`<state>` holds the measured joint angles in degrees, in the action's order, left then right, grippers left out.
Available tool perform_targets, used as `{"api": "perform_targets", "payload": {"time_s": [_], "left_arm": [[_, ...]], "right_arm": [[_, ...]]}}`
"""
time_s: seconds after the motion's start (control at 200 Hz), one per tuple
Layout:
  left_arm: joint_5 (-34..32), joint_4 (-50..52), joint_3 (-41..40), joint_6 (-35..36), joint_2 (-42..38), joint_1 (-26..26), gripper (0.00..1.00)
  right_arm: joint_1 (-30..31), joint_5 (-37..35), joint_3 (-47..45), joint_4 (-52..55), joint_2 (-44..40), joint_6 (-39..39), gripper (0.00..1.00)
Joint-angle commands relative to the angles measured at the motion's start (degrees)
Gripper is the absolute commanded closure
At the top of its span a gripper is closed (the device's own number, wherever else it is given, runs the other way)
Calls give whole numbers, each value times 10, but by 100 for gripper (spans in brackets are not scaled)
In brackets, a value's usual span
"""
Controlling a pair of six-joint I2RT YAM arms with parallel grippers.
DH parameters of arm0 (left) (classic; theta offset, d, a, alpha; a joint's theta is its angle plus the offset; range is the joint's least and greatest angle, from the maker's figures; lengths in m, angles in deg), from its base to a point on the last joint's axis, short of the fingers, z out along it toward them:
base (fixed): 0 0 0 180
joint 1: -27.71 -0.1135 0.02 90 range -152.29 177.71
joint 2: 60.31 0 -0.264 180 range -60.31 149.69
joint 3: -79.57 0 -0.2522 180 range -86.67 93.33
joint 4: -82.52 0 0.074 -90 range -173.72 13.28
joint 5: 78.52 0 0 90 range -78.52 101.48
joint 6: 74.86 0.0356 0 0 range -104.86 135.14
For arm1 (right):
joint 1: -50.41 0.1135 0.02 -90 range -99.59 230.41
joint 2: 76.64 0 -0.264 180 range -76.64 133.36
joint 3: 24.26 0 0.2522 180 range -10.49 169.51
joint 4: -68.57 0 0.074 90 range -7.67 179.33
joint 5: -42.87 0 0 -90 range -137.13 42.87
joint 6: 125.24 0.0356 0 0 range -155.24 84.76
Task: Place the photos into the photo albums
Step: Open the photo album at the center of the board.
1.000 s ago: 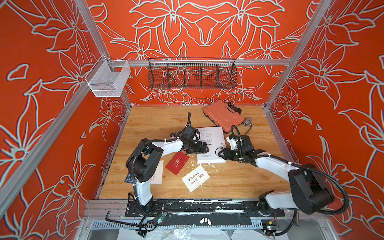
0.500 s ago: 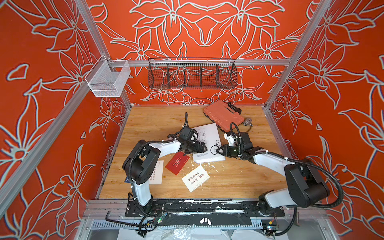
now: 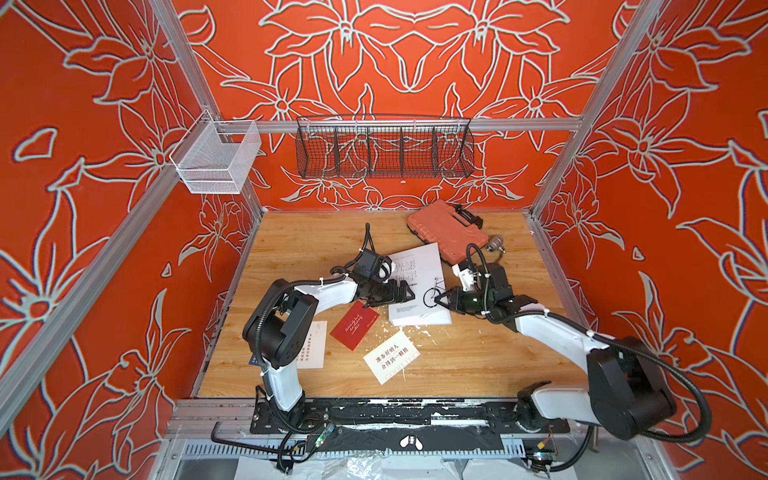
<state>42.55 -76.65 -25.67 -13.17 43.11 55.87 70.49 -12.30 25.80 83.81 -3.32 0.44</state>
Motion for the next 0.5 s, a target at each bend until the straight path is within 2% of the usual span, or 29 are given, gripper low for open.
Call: {"api": "perform_targets", "payload": {"time_s": [0.0,0.25,0.495], "left_arm": [[25,9,13,9,16,20,3],[34,11,39,5,24,51,2],[44,-16,73,-16,46,77,2]], "right_arm": [[10,-32,-26,61,-39,1,100],[2,-93,-52,121,-116,-5,100],[-86,-80,-11,236,-147,-72,100]]}}
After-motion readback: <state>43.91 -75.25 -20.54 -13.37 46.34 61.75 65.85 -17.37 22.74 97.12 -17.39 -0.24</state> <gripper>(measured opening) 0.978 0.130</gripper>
